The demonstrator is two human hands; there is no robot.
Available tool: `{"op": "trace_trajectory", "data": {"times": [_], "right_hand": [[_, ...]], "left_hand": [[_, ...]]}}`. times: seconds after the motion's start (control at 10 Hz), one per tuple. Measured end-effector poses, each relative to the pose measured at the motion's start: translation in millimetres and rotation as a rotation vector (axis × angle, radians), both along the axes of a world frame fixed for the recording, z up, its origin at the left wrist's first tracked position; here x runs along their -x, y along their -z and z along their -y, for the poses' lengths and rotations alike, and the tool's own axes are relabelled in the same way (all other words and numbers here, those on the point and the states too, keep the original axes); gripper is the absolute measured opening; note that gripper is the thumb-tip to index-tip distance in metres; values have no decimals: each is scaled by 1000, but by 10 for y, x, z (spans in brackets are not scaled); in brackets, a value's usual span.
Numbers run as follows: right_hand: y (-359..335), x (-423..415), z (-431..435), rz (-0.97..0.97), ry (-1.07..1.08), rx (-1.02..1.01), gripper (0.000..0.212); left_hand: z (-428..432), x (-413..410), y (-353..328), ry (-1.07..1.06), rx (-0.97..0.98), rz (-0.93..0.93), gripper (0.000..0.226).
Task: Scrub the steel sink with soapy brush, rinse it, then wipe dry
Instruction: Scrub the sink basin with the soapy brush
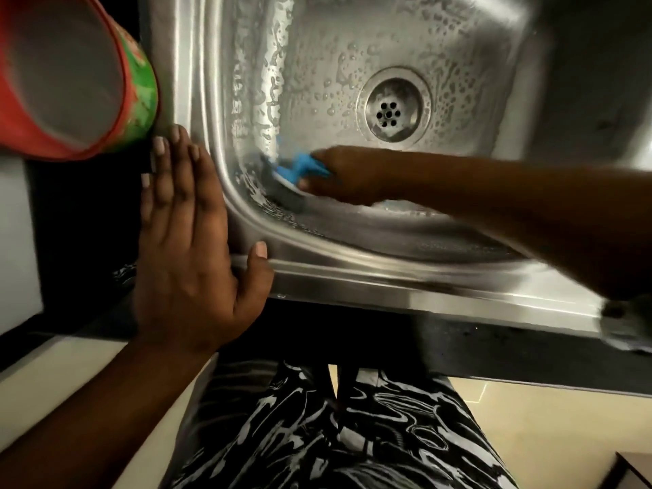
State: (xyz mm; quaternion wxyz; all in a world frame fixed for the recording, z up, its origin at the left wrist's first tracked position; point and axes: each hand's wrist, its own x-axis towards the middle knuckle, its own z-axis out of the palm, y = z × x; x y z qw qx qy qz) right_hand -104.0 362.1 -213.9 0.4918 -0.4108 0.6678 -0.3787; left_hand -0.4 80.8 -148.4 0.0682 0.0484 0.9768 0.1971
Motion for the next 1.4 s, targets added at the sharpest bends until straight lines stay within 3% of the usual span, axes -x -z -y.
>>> {"op": "trace_trajectory", "data": {"times": [0.1,0.2,0.3,0.4,0.5,0.7,0.8,0.9,1.0,1.1,1.2,1.3,1.4], "right_hand": [[305,226,-174,-152,-221,-552,39],[445,211,-861,-156,-70,-877,77],[560,142,-702,-120,86,-823,86],[537,163,317,-220,200,-656,55],[503,196,1041,-332,280,-637,59],[352,69,-340,-304,84,-773,49],[210,89,-673,-403,16,-881,48],[264,33,-268,-356,186,-783,68],[556,109,661,-334,224,-640,54],[468,256,881,-347,187,-632,58],[281,173,7,-364,37,-772,32],[639,29,-536,-46,76,-554,30],[1483,-178,-807,614,105,559,41]], "left_hand": [[8,5,8,-5,10,0,92],[7,8,5,-8,7,9,93],[1,1,-7,-8,11,11,92],[3,7,0,-3,20,6,92],[7,0,3,-13,10,3,92],[10,-1,8,-10,10,-2,91],[10,2,11,-5,16,0,91],[17,4,14,-2,35,5,92],[20,6,16,1,47,12,92],[9,1,20,3,39,11,92],[6,-2,11,-4,14,5,91],[3,-1,-1,-9,2,8,91],[-6,5,1,0,-18,2,89]]}}
